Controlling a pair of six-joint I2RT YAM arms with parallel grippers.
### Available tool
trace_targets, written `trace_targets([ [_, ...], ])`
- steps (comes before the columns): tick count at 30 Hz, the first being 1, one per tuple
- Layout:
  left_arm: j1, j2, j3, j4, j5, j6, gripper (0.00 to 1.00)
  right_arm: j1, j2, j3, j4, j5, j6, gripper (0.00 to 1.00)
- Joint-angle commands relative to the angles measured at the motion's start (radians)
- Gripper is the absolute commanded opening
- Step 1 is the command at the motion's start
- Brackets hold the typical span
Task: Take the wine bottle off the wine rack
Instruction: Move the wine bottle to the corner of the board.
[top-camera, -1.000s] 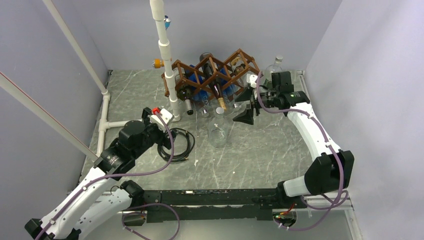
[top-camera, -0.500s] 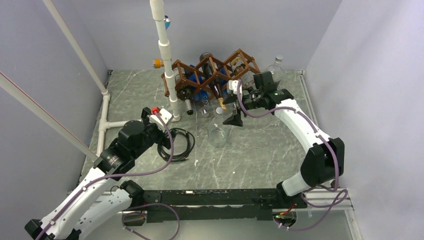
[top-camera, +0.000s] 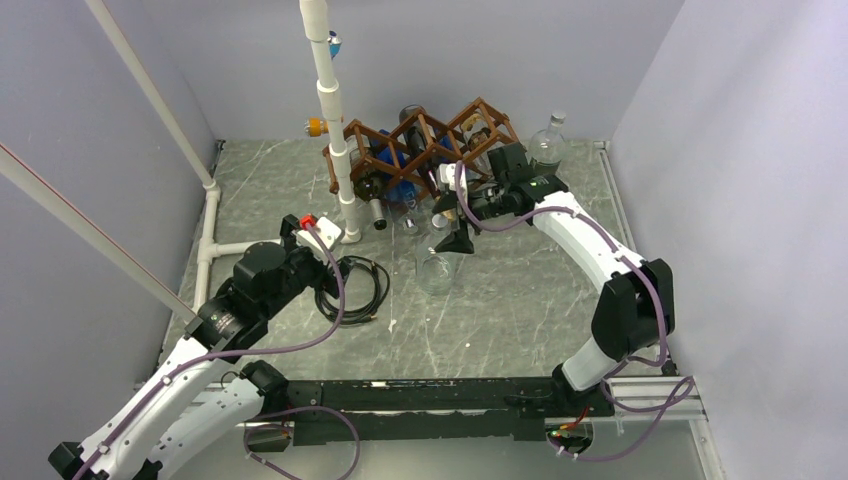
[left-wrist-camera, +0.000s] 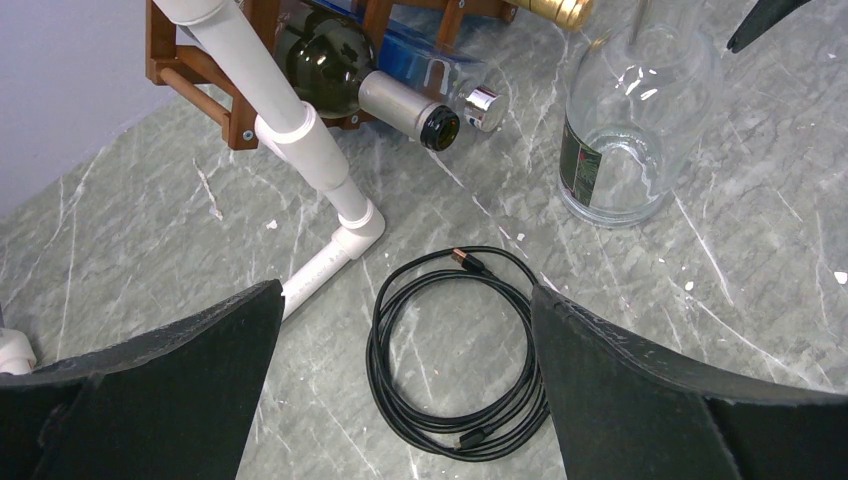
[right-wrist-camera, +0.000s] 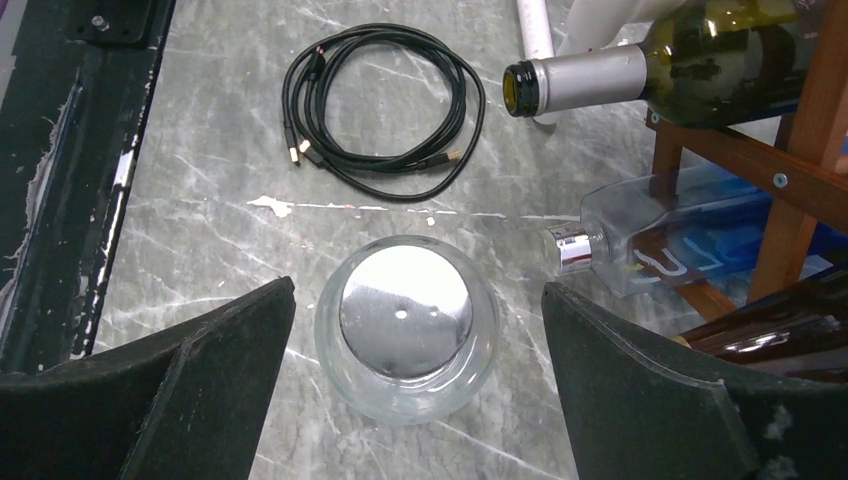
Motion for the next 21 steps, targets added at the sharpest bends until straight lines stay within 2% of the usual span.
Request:
trace_targets([
  [1, 0.006, -0.01, 0.0, 0.039, -0.005, 0.005, 0.99, 0.02, 0.0, 0.029, 0.024, 0.009, -0.026, 0.95],
  [21, 0.009, -0.009, -0.002, 0.039, -0.004, 0.007, 1.0, 0.047, 0.001, 0.013, 0.038, 0.059, -0.073, 0.68],
])
